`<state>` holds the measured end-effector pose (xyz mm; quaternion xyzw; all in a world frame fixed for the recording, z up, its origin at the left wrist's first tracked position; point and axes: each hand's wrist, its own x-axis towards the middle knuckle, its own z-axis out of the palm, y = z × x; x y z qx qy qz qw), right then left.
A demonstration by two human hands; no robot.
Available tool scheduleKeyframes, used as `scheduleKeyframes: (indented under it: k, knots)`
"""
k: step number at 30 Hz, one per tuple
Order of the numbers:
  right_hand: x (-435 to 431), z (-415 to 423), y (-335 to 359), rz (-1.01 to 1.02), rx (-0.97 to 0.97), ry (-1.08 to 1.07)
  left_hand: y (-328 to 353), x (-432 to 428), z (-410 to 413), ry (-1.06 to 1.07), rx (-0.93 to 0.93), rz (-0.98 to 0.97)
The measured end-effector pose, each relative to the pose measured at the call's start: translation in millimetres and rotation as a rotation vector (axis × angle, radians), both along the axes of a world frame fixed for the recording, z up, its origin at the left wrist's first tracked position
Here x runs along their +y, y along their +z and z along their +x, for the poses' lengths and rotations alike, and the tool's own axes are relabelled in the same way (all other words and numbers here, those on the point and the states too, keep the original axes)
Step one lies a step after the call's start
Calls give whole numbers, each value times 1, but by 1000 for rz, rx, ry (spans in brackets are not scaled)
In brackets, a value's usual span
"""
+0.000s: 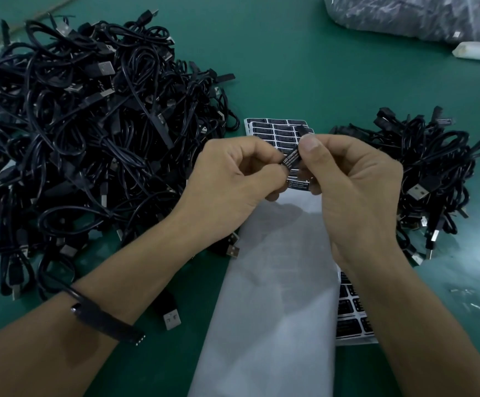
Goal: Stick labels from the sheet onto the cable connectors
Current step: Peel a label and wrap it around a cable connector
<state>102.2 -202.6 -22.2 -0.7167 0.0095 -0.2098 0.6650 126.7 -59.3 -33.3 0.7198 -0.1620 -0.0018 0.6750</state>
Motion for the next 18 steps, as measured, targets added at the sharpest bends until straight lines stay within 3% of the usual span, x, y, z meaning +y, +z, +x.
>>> scheduleKeyframes:
  k: [7,12,18]
  knots:
    - [1,-2,-2,-84,-23,25,-2,0,-3,25,-184,177]
    - [2,-5,2,-23,-26,95,4,3,0,83,-293,90]
    - [9,-9,-11,-696,-16,246,26,11,1,66,-359,-215]
